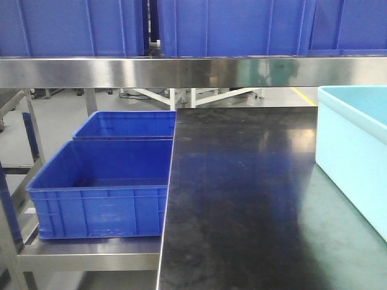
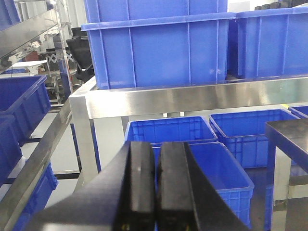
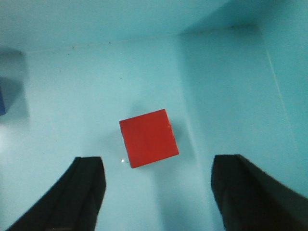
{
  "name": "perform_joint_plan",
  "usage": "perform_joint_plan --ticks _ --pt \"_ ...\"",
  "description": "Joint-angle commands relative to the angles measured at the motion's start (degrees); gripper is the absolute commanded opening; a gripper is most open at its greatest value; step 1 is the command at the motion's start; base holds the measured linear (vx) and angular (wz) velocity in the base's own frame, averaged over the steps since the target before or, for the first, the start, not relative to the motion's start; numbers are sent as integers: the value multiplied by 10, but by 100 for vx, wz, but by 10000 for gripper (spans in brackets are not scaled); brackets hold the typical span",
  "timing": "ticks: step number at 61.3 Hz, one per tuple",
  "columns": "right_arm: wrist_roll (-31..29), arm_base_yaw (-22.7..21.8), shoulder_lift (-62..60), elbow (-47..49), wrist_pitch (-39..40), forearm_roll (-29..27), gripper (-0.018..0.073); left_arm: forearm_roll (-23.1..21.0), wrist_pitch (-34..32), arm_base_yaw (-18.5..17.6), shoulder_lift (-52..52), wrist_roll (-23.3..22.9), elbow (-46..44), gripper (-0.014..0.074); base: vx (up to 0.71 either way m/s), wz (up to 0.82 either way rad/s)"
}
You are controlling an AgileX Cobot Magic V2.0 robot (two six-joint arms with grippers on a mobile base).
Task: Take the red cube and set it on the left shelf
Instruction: 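Lower the open right gripper around the red cube, then close the right gripper on the red cube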
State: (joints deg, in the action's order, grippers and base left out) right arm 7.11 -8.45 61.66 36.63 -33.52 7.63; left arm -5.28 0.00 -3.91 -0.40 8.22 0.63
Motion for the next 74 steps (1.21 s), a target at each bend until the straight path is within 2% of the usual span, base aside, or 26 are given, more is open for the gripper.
perform_joint_plan --ticks 1,74 --pt "-2 -4 5 20 24 3 571 -3 -48 -2 5 1 13 106 0 0" --pt "-2 -4 90 20 68 3 571 -3 -48 -2 5 1 13 106 0 0"
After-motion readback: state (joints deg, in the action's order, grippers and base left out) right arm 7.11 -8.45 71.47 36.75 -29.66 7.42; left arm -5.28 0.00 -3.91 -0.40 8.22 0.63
